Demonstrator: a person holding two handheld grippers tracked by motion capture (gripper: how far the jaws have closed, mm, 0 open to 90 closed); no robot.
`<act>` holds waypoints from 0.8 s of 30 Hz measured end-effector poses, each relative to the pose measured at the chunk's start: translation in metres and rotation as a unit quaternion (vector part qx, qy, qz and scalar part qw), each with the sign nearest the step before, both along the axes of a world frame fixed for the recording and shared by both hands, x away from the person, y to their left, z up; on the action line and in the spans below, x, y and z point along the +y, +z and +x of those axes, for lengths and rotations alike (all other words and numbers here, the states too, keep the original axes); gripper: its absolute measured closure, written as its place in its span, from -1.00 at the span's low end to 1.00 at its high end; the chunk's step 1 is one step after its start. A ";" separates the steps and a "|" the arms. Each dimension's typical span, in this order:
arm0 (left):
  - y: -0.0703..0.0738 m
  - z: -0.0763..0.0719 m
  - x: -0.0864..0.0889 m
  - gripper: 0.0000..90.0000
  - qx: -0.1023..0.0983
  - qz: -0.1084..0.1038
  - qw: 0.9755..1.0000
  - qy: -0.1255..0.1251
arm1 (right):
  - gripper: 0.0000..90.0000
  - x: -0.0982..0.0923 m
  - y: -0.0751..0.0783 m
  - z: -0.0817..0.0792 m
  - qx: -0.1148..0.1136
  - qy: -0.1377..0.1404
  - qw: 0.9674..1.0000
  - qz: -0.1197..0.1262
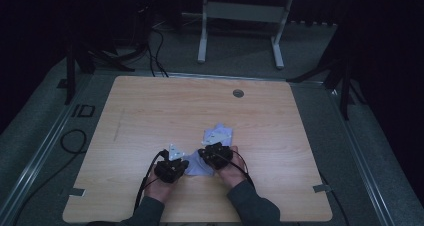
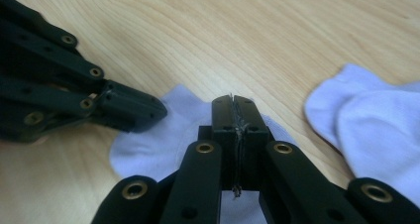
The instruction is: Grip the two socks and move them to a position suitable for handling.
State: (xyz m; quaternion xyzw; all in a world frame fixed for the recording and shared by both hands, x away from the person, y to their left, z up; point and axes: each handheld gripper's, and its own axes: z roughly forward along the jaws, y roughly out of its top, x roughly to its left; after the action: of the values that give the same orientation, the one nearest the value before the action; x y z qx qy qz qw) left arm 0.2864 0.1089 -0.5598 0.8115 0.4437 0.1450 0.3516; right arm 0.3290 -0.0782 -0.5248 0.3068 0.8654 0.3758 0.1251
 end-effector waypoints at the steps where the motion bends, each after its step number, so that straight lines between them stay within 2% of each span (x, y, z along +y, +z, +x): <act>1: 0.000 0.000 0.000 0.99 0.000 0.000 1.000 0.000 | 0.97 -0.005 0.002 -0.001 -0.002 0.000 1.000 0.005; 5: 0.000 0.000 0.000 0.99 0.001 -0.001 1.000 0.002 | 0.97 -0.031 0.005 -0.005 -0.002 -0.013 1.000 0.020; 7: 0.000 0.000 0.000 0.99 0.001 -0.001 1.000 0.002 | 0.97 -0.037 0.005 -0.006 0.001 -0.017 1.000 0.023; 8: 0.000 0.000 0.000 0.99 0.001 -0.001 1.000 0.003 | 0.97 -0.051 0.003 -0.008 0.002 -0.023 0.999 0.028; 9: 0.000 0.000 -0.001 0.99 0.001 0.000 1.000 0.003 | 0.97 -0.051 0.003 -0.008 0.002 -0.023 0.999 0.028; 10: 0.000 -0.001 -0.001 0.99 0.000 -0.001 1.000 0.004 | 0.97 -0.063 -0.001 -0.010 0.006 -0.031 0.999 0.032; 12: 0.000 -0.001 -0.001 0.99 0.000 0.001 1.000 0.004 | 0.97 -0.070 -0.003 -0.010 0.009 -0.033 0.999 0.034; 15: 0.000 -0.001 -0.001 0.99 0.000 0.003 1.000 0.003 | 0.97 -0.091 -0.010 -0.014 0.024 -0.049 0.998 0.043; 24: 0.000 -0.001 -0.001 0.99 0.001 0.004 1.000 0.003 | 0.97 -0.110 -0.013 -0.022 0.026 -0.056 0.997 0.041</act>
State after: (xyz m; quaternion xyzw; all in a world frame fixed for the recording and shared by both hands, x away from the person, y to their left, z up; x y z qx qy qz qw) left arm 0.2851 0.1079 -0.5594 0.8119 0.4455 0.1473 0.3474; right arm 0.3075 -0.1884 -0.5375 0.3693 0.8338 0.3952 0.1103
